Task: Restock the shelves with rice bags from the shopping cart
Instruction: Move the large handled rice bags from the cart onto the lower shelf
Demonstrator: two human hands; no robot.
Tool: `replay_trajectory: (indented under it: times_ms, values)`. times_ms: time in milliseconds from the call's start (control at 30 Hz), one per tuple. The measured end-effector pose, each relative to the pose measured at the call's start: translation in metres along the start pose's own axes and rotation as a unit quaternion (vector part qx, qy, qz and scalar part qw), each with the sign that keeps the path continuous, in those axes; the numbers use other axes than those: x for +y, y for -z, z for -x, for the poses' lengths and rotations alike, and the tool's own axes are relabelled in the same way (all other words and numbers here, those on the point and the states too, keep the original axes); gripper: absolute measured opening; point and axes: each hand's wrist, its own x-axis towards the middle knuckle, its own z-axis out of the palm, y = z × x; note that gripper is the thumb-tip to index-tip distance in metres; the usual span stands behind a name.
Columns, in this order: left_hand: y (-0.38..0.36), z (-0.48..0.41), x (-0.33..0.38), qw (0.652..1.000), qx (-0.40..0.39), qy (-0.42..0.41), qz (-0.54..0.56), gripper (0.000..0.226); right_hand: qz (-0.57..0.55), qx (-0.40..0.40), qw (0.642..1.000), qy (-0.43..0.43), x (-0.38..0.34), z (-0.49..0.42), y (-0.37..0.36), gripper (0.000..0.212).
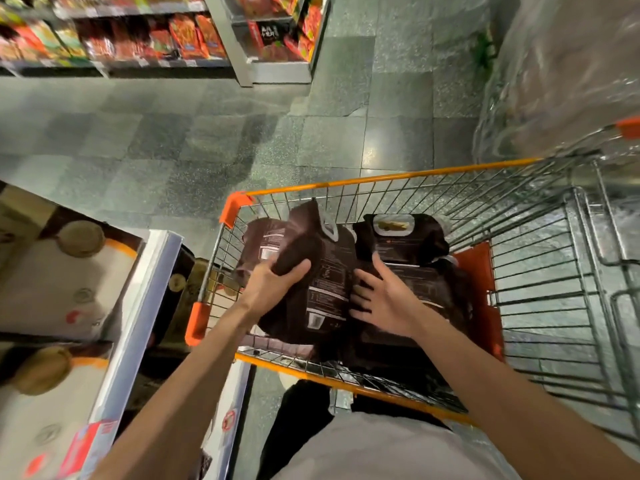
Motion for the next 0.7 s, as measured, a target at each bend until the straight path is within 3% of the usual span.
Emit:
replay_trajectory:
  times_ms: [167,300,400,500,600,700]
  values:
    - [-0.038,-0.001,0.009,0.991,-0.133,-0.03,0.007,0.06,-0.06,0.018,0.997,0.053,0.011,0.039,0.024,0.072]
    - [-0.074,-0.001,0.001,0.976,-0.217,0.013,0.012,0.033,-0.072,0.035,0.992,0.097,0.018,0.065,0.046,0.058]
    - [-0.1,-0.005,-0.016,0.982,-0.186,0.031,0.013,0.032,-0.036,0.151,0.982,0.11,0.026,0.066,0.063,0.053]
    - [-0.119,-0.01,-0.019,0.996,-0.083,0.023,0.024,0.02,-0.004,0.318,0.94,0.121,0.039,0.058,0.081,0.074]
    - [-0.113,-0.026,-0.022,0.996,0.021,0.005,-0.082,0.024,0.03,0.356,0.922,0.148,0.042,0.051,0.087,0.058]
    - [-0.096,-0.043,-0.027,0.98,-0.042,0.087,-0.173,0.032,0.049,0.344,0.926,0.15,0.04,0.053,0.095,0.048]
